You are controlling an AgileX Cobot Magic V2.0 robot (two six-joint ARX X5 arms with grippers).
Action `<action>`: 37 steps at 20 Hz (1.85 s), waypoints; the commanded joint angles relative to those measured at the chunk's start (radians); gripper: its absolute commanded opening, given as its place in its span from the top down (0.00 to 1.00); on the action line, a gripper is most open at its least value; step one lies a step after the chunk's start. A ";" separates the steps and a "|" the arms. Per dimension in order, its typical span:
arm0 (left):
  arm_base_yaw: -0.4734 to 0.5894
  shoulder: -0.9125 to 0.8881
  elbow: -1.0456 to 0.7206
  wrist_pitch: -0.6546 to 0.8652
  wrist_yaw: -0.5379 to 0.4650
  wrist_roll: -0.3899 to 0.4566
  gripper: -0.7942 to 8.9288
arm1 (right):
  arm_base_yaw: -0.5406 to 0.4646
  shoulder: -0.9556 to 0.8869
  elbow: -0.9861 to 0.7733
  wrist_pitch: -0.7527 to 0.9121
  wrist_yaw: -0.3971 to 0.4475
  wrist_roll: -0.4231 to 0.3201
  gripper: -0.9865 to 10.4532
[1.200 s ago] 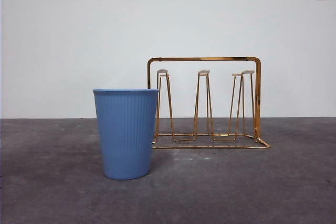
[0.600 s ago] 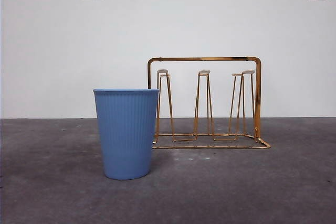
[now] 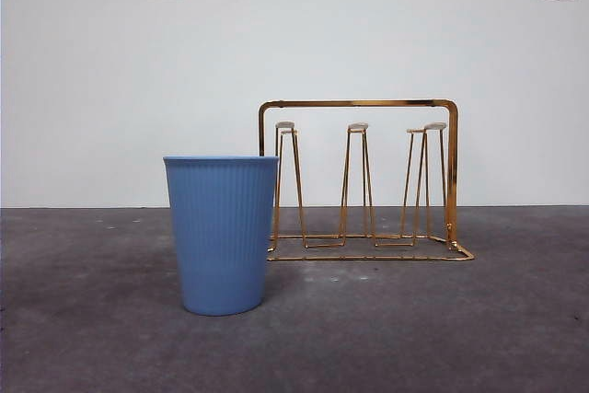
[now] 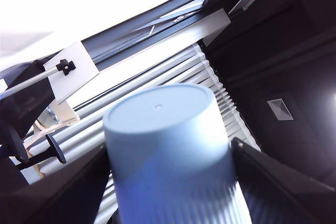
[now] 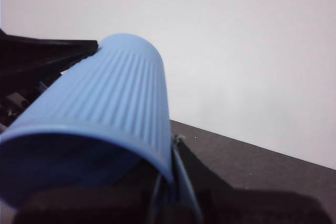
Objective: Pick up cup 1,put cup 1 in the cup rack,pick up cup 2,put cup 2 in the cup rack
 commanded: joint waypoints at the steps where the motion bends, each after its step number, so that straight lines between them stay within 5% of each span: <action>1: -0.012 0.010 0.002 0.003 0.055 0.070 0.80 | 0.006 0.013 -0.005 -0.018 -0.003 -0.021 0.92; 3: -0.012 0.010 0.002 -0.018 0.056 0.086 0.94 | 0.006 0.013 -0.005 -0.033 -0.003 -0.021 0.91; 6: -0.011 0.010 0.002 -0.035 0.065 0.119 0.92 | 0.006 0.010 -0.005 -0.050 -0.003 -0.020 0.90; 10: 0.012 0.010 0.002 -0.040 0.079 0.126 0.92 | 0.005 -0.007 -0.005 -0.093 -0.003 -0.014 0.71; 16: 0.047 0.009 0.002 -0.062 0.104 0.204 0.92 | 0.005 -0.096 -0.005 -0.337 0.074 -0.008 0.71; 20: 0.043 0.009 0.002 -0.180 0.063 0.420 0.92 | 0.005 -0.174 -0.005 -0.619 0.151 0.014 0.72; 27: -0.070 0.012 0.002 -0.370 -0.419 1.005 0.92 | 0.005 -0.278 -0.005 -0.874 0.225 0.127 0.72; 32: -0.112 0.022 0.002 -0.360 -0.568 1.185 0.92 | 0.005 -0.293 -0.005 -0.878 0.225 0.127 0.72; 37: -0.119 0.080 0.027 -0.347 -0.586 1.213 0.92 | 0.005 -0.293 -0.005 -0.874 0.224 0.127 0.72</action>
